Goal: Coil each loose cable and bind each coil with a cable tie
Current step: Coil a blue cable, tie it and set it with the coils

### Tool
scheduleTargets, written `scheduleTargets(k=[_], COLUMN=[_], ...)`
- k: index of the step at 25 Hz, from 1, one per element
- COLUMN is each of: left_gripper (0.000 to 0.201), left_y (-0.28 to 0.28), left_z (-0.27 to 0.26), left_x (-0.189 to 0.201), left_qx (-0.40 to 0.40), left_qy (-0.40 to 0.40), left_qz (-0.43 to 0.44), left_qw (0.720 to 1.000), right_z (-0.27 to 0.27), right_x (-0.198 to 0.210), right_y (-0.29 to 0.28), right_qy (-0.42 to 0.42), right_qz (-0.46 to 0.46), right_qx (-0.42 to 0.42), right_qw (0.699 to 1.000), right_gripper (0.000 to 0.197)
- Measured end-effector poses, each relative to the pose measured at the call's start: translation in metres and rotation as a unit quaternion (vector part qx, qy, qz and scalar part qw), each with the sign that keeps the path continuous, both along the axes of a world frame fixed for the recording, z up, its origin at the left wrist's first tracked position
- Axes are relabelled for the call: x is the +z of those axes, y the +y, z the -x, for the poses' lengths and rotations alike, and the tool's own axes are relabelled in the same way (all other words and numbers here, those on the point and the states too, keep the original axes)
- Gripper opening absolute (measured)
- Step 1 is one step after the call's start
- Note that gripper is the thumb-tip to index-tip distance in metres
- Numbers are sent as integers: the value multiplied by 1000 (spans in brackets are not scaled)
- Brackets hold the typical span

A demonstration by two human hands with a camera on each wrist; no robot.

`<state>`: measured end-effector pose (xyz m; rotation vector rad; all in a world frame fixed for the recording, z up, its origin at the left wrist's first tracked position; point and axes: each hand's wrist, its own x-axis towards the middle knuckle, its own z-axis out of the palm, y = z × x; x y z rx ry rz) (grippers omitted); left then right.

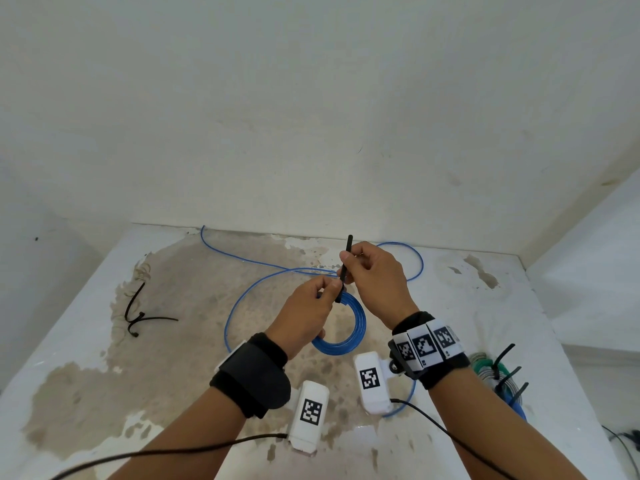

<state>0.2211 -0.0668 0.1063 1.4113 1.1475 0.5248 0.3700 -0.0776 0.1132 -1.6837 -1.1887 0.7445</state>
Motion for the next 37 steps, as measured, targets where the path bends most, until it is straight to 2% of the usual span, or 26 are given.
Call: scheduleTargets(k=[5, 8, 12, 16, 20, 23, 25, 28, 30, 34, 37], left_gripper=[31, 36, 27, 23, 24, 24, 25, 25, 26, 27, 28], left_y=[-4, -3, -4, -5, -6, 1, 8, 21, 28, 33, 36], left_z=[-1, -2, -2, -3, -6, -3, 2, 8, 11, 15, 20], left_x=[4, 5, -5, -14, -12, -9, -7, -5, -5, -7, -5], left_qx=[17, 15, 8, 9, -14, -12, -8, 27, 48, 39, 13], left_qy=[-3, -2, 15, 28, 22, 29, 28, 1, -13, -14, -72], left_qz=[4, -33, -65, -95, -98, -106, -113, -87, -71, -24, 73], left_qw=[1000, 999, 998, 995, 995, 994, 993, 996, 996, 999, 995], right_z=[5, 3, 4, 11, 5, 3, -2, -9, -5, 6, 1], right_x=[1, 1, -3, -1, -2, 4, 11, 9, 0, -20, -25], right_y=[-4, -3, -1, -4, 1, 6, 8, -3, -17, -32, -29], right_qy=[25, 32, 40, 33, 73, 135, 141, 127, 129, 144, 178], right_qz=[-3, 10, 23, -2, 7, 22, 59, 164, 206, 175, 155], right_qx=[-9, -7, -26, -43, -55, -29, 13, 75, 113, 88, 62], right_qw=[1000, 999, 999, 999, 996, 990, 988, 975, 963, 970, 970], right_gripper=[19, 18, 19, 22, 23, 20, 20, 36, 35, 19, 19])
